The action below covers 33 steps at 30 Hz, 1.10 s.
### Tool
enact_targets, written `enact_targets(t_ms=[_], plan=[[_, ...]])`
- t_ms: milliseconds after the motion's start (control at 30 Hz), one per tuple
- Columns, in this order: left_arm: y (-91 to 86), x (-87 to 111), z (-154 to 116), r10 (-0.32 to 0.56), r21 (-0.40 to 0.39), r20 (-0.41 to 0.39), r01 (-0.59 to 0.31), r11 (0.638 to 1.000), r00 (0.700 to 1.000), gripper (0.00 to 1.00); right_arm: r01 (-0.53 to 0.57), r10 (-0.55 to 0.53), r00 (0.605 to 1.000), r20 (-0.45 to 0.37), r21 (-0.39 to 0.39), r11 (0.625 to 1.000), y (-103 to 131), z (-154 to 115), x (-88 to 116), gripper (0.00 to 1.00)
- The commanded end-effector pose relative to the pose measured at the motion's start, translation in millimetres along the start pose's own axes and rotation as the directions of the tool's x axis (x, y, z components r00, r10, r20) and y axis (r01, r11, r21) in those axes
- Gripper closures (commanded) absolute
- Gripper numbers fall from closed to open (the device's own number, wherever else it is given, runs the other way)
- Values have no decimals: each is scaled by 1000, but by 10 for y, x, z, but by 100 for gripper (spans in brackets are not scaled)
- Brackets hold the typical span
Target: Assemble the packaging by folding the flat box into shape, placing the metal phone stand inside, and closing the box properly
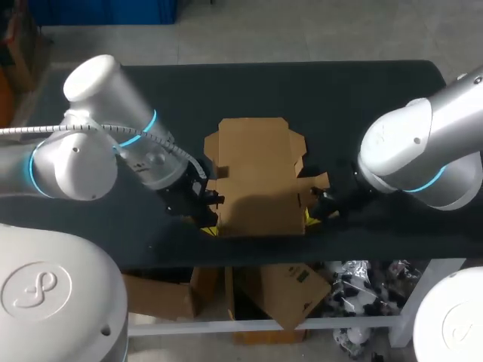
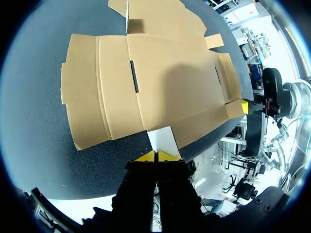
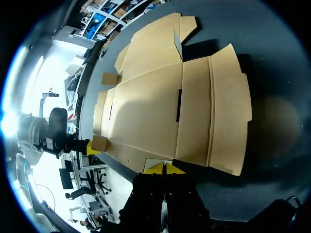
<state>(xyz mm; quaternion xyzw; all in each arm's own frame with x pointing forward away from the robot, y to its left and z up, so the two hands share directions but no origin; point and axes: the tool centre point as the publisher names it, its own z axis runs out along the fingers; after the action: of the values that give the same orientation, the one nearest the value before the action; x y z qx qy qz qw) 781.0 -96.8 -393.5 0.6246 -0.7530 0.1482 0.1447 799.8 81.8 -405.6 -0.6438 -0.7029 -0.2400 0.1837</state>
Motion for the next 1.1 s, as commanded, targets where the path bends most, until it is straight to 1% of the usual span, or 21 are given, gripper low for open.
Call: enact_targets(t_ms=[33, 567, 1100], plan=[[-4, 48, 10, 1, -1, 17, -1, 1000, 1000, 100, 1, -1, 1000, 20, 3, 1000, -4, 19, 46, 100], [1, 117, 28, 14, 19, 60, -15, 1000, 998, 100, -3, 0, 995, 97, 30, 1000, -17, 104, 127, 100], [-14, 156, 120, 26, 21, 72, -27, 999, 997, 100, -8, 2, 990, 143, 42, 999, -60, 181, 167, 100]])
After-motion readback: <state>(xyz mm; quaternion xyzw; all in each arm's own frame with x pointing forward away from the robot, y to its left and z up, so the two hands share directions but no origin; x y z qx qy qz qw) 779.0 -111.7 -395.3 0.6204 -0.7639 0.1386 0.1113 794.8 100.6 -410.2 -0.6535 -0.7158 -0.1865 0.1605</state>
